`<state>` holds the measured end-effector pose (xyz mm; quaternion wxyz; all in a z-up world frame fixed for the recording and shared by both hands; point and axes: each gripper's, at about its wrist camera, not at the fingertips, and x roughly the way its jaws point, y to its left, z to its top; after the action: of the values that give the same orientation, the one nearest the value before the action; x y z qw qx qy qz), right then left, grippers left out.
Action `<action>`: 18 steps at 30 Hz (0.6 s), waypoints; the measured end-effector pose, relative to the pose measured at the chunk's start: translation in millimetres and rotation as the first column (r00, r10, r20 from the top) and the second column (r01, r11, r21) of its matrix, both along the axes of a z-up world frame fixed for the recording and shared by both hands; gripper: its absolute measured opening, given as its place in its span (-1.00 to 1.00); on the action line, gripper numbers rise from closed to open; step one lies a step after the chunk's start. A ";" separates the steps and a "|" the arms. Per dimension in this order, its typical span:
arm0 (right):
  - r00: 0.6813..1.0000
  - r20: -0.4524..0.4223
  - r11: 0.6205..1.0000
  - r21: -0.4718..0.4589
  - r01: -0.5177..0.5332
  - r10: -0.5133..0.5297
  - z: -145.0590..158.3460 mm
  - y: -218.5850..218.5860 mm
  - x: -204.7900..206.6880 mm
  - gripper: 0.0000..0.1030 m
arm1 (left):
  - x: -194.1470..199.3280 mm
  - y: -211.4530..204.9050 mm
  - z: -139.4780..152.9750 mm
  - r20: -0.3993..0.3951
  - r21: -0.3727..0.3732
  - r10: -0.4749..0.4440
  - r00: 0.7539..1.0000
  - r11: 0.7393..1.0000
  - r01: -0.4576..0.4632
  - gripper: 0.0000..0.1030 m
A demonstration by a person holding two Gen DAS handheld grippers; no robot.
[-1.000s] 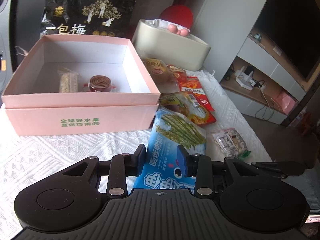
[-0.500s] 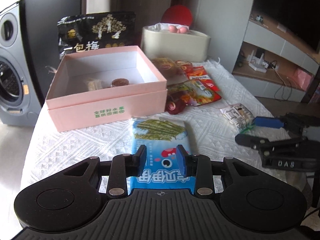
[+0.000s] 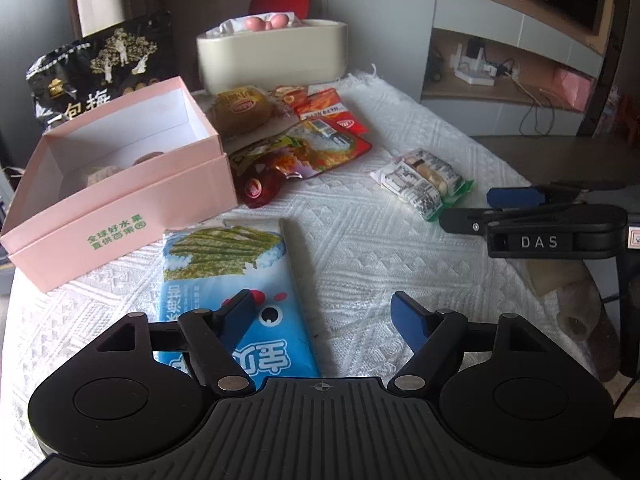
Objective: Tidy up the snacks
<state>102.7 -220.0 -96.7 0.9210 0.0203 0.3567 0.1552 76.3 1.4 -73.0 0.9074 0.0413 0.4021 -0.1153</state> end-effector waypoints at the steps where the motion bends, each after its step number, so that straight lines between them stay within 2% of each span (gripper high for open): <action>1: 1.000 0.000 1.000 0.002 0.000 0.000 0.0 -0.1 0.2 0.43 | -0.9 2.9 1.4 0.014 0.013 0.017 1.000 1.000 -0.017 0.48; 3: 1.000 0.000 1.000 0.005 0.000 0.000 -0.1 0.0 0.5 0.44 | -1.7 8.1 1.2 0.045 0.089 0.051 0.998 0.994 -0.055 0.48; 5: 1.000 0.000 1.000 0.005 0.001 -0.001 -0.1 0.4 0.6 0.45 | 0.4 15.3 -3.4 0.041 0.149 0.085 0.996 0.985 -0.090 0.48; 8: 1.000 0.000 1.000 0.003 0.000 0.000 -0.1 0.6 0.8 0.47 | 2.6 25.9 -4.8 0.005 0.070 0.099 0.995 0.993 -0.099 0.50; 9: 1.000 0.000 1.000 0.001 -0.001 0.001 -0.3 0.9 1.3 0.47 | 3.1 25.5 -4.6 0.004 0.062 0.092 0.996 0.994 -0.092 0.57; 12: 1.000 0.000 1.000 -0.013 -0.003 0.003 -0.8 2.9 1.6 0.50 | 4.4 21.6 -5.2 0.009 0.047 0.064 0.998 0.997 -0.064 0.61; 15: 1.000 0.001 1.000 -0.024 -0.006 0.006 -1.1 4.9 1.3 0.52 | 4.4 24.3 -3.5 0.028 0.018 0.073 0.997 0.997 -0.074 0.57; 18: 1.000 0.001 0.999 -0.037 -0.009 0.009 -1.5 6.9 1.3 0.53 | 3.1 30.3 -2.8 0.066 0.048 0.114 0.991 0.992 -0.117 0.49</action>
<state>104.0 -213.2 -98.2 0.9209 0.0015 0.3589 0.1524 79.4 31.7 -75.8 0.9234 0.0450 0.3777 -0.0507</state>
